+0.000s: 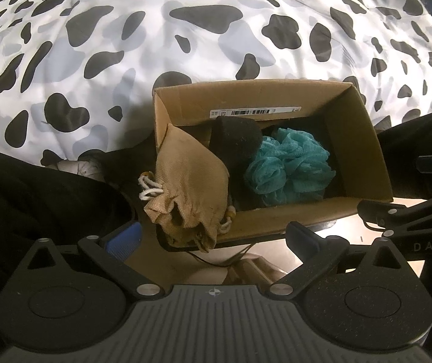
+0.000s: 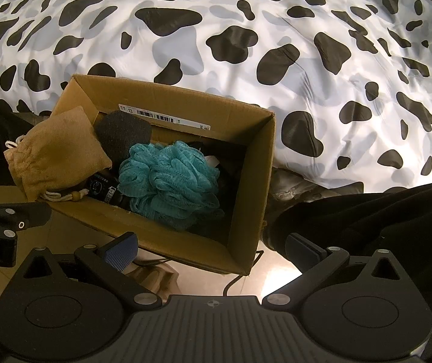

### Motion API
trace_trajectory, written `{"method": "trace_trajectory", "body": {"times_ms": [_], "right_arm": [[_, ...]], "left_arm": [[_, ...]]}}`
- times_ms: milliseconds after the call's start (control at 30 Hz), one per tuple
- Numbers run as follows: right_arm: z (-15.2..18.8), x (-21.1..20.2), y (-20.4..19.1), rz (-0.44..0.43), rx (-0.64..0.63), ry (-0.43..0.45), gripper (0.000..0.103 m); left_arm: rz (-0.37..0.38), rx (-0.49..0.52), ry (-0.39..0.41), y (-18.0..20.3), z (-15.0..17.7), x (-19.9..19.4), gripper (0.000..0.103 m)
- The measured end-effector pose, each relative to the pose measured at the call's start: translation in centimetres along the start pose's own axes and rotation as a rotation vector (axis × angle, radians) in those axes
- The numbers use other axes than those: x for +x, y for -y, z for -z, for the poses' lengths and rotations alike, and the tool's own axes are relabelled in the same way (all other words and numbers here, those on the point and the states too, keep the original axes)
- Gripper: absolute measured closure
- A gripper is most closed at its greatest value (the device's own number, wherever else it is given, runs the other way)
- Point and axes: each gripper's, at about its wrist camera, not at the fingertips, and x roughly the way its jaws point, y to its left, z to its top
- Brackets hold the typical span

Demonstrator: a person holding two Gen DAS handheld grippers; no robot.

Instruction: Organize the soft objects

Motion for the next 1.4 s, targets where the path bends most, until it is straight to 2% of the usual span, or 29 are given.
{"method": "trace_trajectory", "body": {"times_ms": [600, 1400], "right_arm": [[0.1, 0.0, 0.3, -0.028, 0.018, -0.002, 0.000], [0.5, -0.7, 1.6, -0.062, 0.066, 0.016, 0.000]], "left_arm": [[-0.008, 0.011, 0.015, 0.1, 0.2, -0.3, 0.000], [0.044, -0.049, 0.024, -1.1, 0.5, -0.9, 0.000]]}}
